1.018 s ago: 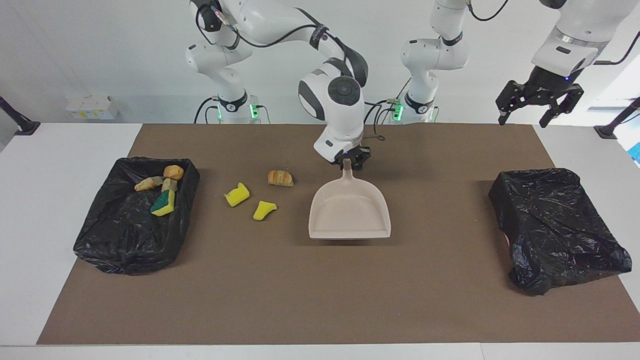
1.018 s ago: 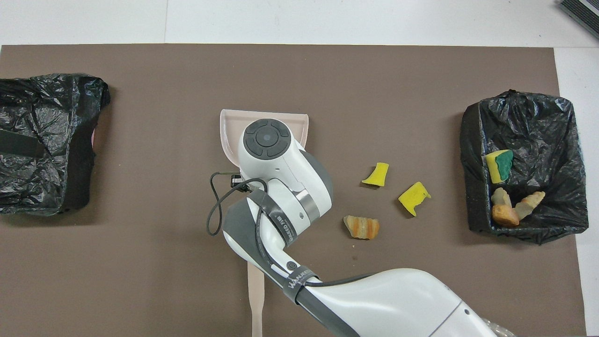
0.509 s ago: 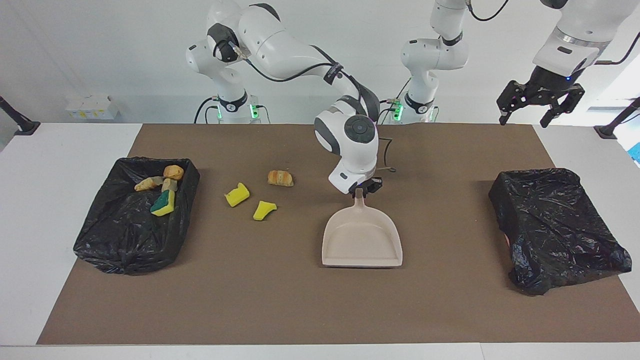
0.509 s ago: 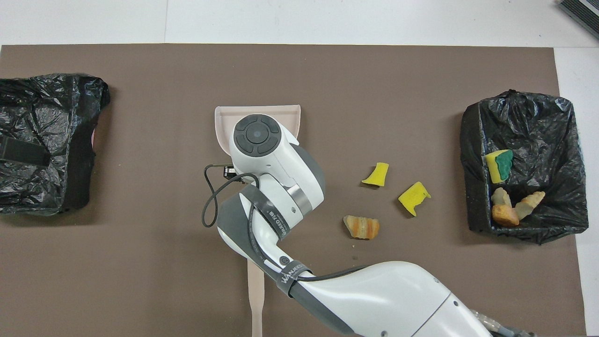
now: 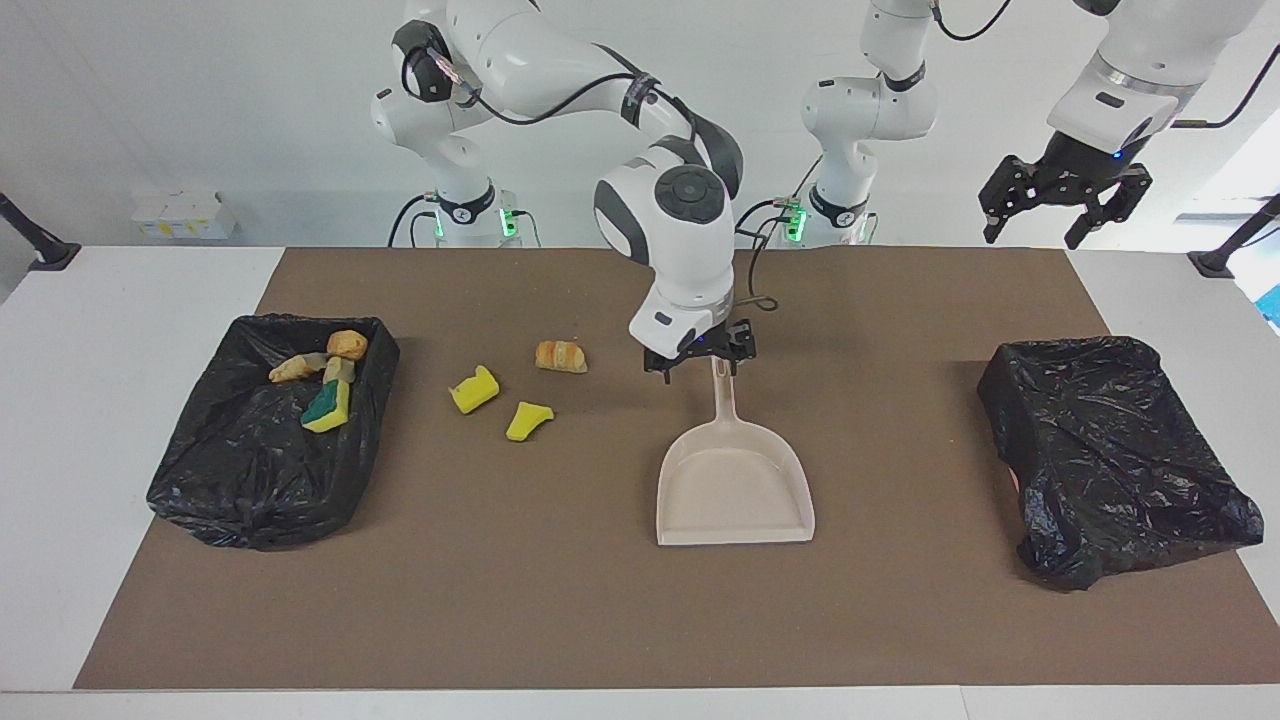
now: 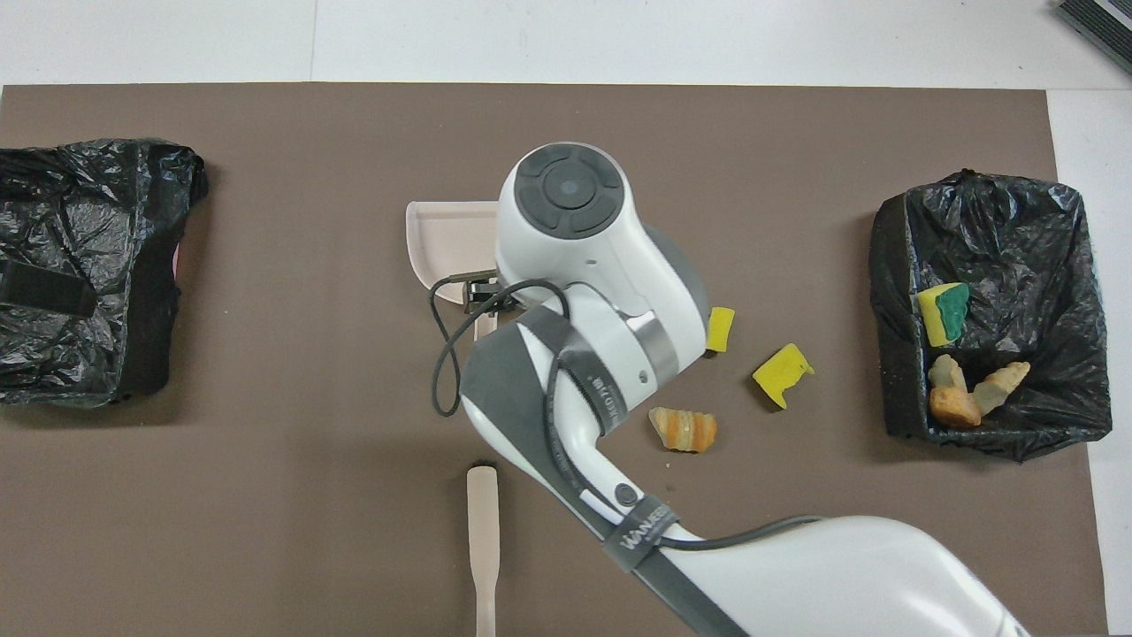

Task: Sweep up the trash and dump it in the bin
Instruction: 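Bring the dustpan back and lower it onto the table with the right gripper, then open the right gripper and withdraw it toward the trash bag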

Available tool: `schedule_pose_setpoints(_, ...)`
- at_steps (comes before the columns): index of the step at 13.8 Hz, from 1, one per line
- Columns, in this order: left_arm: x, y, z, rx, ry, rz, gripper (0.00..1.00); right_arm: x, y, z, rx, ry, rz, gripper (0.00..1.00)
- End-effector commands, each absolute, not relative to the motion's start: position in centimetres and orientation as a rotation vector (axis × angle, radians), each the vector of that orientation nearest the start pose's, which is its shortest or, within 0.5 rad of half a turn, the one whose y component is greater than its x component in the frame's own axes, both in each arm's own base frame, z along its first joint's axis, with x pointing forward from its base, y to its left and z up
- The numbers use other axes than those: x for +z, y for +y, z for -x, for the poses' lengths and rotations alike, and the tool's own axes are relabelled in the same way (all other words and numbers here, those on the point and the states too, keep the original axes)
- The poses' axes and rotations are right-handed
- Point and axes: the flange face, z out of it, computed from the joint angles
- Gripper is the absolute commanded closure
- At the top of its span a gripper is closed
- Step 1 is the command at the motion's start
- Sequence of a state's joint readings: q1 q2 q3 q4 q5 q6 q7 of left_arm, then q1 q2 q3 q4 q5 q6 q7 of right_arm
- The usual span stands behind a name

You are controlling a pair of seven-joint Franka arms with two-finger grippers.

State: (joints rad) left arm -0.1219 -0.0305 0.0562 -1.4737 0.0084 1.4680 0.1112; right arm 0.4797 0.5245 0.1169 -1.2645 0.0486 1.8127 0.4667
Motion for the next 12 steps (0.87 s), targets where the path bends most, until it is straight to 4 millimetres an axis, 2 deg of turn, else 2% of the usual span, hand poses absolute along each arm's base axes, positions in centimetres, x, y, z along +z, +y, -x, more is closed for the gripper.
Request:
schedule_pose_setpoints(1,67.9,-3.1,-52.3,-0.019,0.265,3.124,0.00,49.0,32.3,-61.2,0.057,-0.316,3.037,0.00)
schedule_pose_setpoints(3,67.9,-3.1,-52.3,-0.017,0.265,3.124,0.00,50.9,25.7,-63.1,0.060,-0.449,3.028,0.00)
schedule_pose_setpoints(5,67.9,-2.7,-52.4,-0.019,0.255,3.125,0.00,52.0,20.0,-64.6,0.038,-0.528,3.033,0.00)
schedule_pose_setpoints(8,67.8,-3.3,-52.2,-0.012,0.274,3.123,0.00,53.0,11.8,-66.6,-0.033,-0.456,3.147,0.00)
schedule_pose_setpoints(10,67.6,-3.5,-52.2,-0.014,0.275,3.124,0.00,54.2,6.7,-67.2,-0.078,-0.413,3.158,0.00)
schedule_pose_setpoints(11,67.4,-3.5,-52.1,-0.012,0.273,3.126,0.00,55.5,4.5,-66.9,-0.101,-0.434,3.158,0.00)
schedule_pose_setpoints(12,67.3,-3.6,-51.7,-0.014,0.278,3.127,0.00,57.1,3.4,-66.3,-0.132,-0.420,3.164,0.00)
